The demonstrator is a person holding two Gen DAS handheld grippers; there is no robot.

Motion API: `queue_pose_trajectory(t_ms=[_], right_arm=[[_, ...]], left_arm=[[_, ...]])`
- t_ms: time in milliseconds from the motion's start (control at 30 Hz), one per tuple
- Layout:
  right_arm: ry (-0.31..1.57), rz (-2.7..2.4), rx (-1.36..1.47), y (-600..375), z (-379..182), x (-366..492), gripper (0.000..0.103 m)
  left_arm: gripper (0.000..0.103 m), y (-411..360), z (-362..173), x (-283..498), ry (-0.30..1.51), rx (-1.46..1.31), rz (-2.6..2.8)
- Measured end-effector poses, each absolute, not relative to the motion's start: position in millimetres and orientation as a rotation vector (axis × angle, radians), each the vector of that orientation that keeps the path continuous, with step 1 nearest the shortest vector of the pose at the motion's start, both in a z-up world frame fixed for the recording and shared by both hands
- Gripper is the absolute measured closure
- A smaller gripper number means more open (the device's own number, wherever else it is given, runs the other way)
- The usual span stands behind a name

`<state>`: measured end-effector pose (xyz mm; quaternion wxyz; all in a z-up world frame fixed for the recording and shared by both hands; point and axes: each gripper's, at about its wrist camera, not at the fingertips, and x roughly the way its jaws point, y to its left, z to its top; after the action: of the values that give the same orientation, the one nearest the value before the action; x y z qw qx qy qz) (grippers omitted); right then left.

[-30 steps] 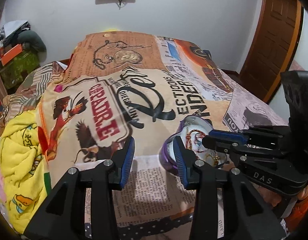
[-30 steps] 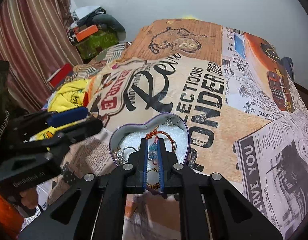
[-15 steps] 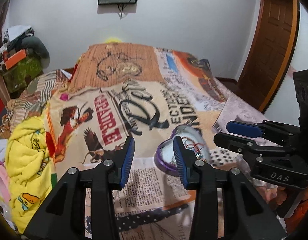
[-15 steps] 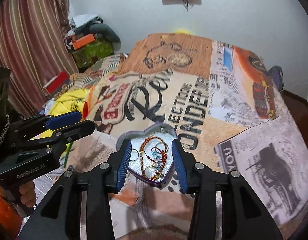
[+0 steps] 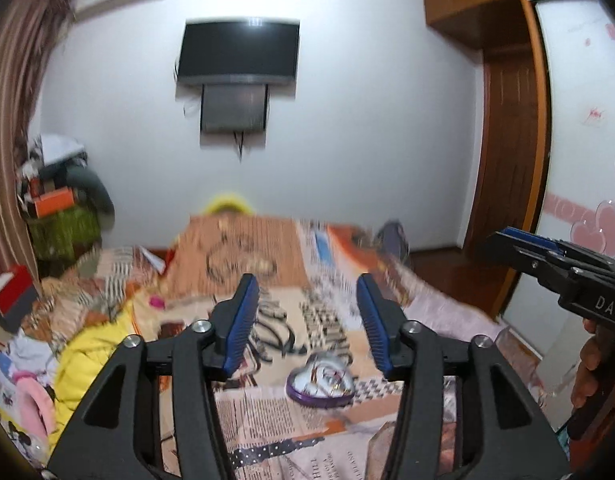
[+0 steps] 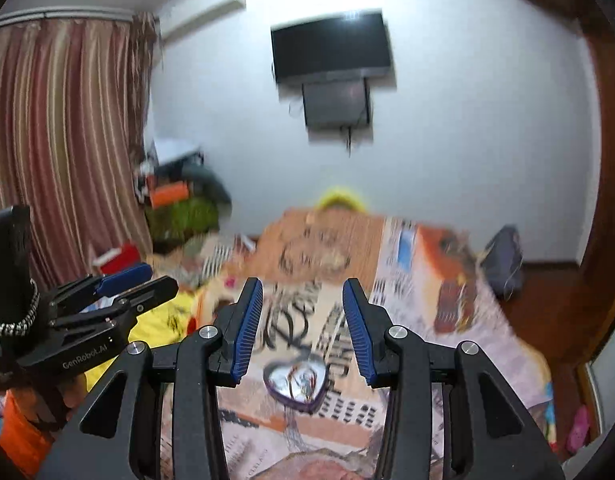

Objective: Organize jewelry

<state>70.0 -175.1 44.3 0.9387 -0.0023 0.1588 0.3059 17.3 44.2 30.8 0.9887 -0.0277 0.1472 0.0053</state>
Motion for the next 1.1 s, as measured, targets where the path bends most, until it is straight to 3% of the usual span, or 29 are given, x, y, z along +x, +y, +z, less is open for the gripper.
queue_pose_trajectory(t_ms=[133, 200, 233, 400, 1100], right_arm=[[0.224, 0.568, 0.022, -180, 59, 37, 0.026], [0.204, 0.534, 0.021, -180, 61, 29, 0.022], [0.197, 0.512, 0.019, -179, 61, 25, 0.018], [0.166, 0.463, 0.029, -177, 60, 13, 0.0], [0.201, 0.471, 0.017, -183, 52, 3, 0.0]], left_arm=[[0.032, 35, 51, -19, 0.192, -0.028, 0.04], [0.009, 32, 55, -31, 0.16, -0.017, 0.063], [0.005, 31, 58, -39, 0.141, -0.015, 0.076], [0.001, 31, 61, -54, 0.118, -0.007, 0.111], [0.001, 26, 54, -58, 0.143, -0.01, 0.133]])
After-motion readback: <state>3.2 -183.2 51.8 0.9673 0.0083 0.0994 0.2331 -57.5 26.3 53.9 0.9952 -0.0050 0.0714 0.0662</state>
